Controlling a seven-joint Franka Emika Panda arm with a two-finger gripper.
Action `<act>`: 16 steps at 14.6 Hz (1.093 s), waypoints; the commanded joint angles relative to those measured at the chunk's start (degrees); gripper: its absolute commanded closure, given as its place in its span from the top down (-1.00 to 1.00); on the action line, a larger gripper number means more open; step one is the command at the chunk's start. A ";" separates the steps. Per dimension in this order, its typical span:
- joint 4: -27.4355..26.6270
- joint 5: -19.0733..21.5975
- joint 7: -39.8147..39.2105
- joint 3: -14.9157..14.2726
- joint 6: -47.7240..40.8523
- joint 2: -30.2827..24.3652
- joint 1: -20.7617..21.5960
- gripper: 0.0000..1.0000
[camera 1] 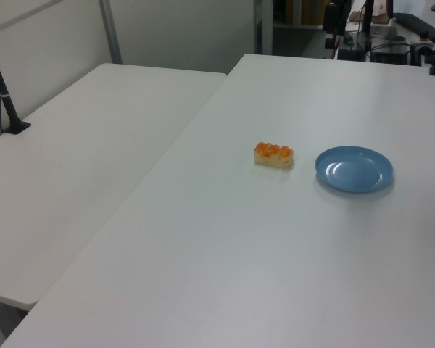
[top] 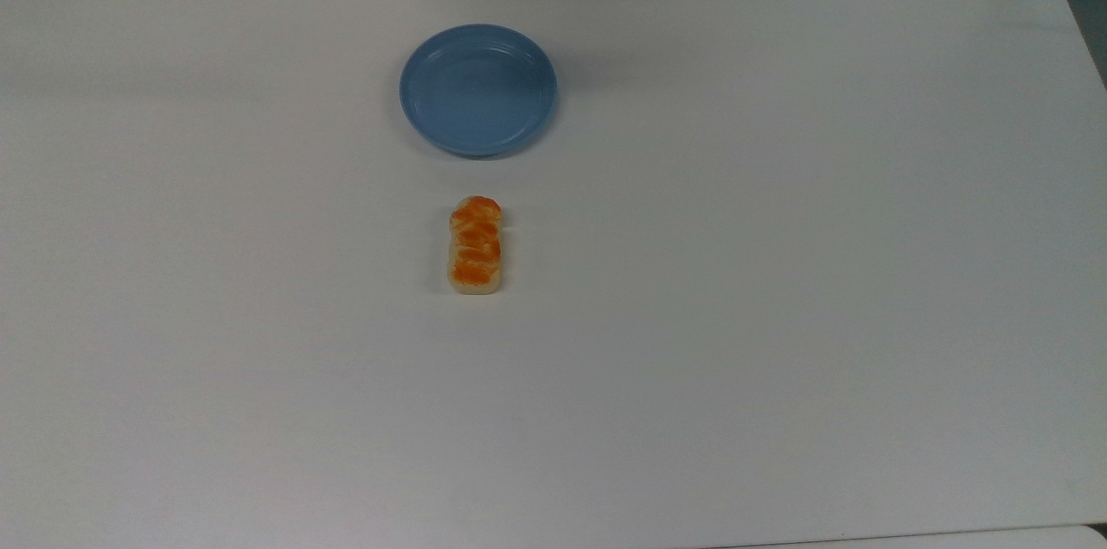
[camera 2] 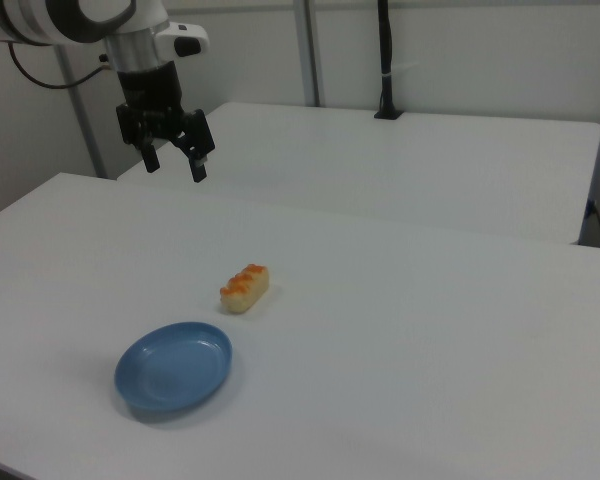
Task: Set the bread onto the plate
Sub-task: 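Move the gripper down over the orange-topped bread piece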
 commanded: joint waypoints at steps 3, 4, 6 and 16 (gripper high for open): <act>0.09 1.10 -1.73 -0.86 -0.38 -0.36 0.01 1.00; 0.09 1.10 -1.73 -0.86 -0.38 -0.28 0.10 1.00; 0.09 1.10 -1.73 -0.86 -0.38 -0.19 0.18 1.00; 0.18 0.57 -1.11 -0.16 7.69 6.74 2.64 1.00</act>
